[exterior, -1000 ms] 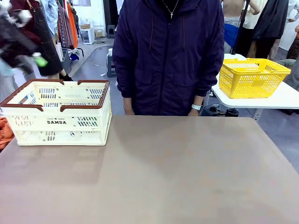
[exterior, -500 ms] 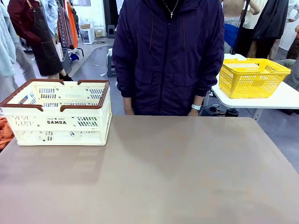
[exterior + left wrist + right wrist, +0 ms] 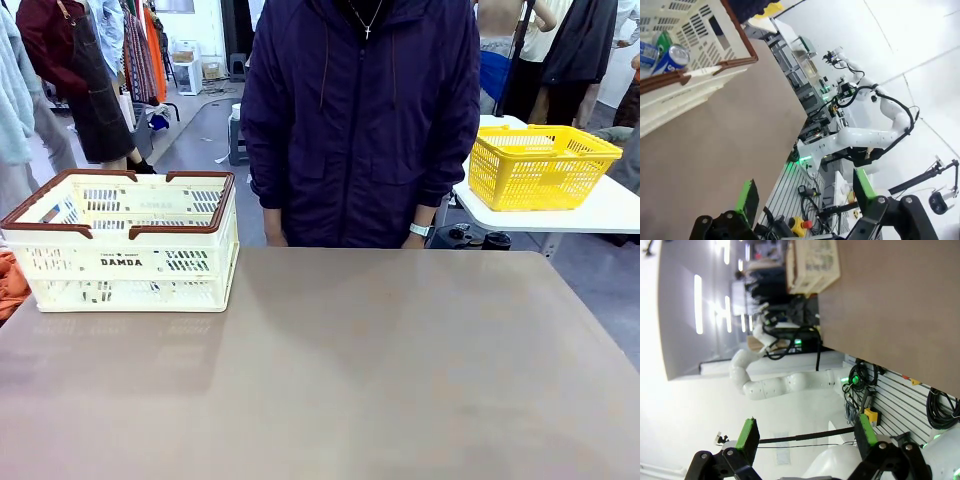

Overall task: Place the drinks into the Shopping basket.
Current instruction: Pick up one drink and place it into the Shopping basket.

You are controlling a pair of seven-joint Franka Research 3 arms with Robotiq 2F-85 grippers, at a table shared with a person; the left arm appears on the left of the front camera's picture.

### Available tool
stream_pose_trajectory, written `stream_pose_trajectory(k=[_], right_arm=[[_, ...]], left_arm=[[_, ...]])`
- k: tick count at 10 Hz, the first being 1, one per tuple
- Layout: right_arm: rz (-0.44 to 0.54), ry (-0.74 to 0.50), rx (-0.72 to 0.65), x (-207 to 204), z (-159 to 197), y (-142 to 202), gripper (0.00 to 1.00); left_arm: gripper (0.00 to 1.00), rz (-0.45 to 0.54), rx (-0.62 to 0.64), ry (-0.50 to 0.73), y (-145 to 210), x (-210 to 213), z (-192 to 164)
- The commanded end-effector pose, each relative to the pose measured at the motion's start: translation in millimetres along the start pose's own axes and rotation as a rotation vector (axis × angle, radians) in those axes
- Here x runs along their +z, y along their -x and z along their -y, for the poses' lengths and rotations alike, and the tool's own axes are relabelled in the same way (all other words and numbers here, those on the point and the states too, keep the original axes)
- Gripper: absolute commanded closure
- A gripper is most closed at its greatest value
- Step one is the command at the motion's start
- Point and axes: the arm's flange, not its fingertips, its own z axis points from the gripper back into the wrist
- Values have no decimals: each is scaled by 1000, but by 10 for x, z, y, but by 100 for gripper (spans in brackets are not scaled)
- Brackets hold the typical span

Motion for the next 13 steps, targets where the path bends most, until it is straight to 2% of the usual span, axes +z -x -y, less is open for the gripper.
stream_pose_trajectory(k=[1, 13], right_arm=[[3, -9, 4, 20, -56, -4, 0], [3, -9, 4, 20, -56, -4, 0]], left_arm=[[0, -13, 0, 2, -5, 83, 105], [0, -13, 0, 2, -5, 83, 105]])
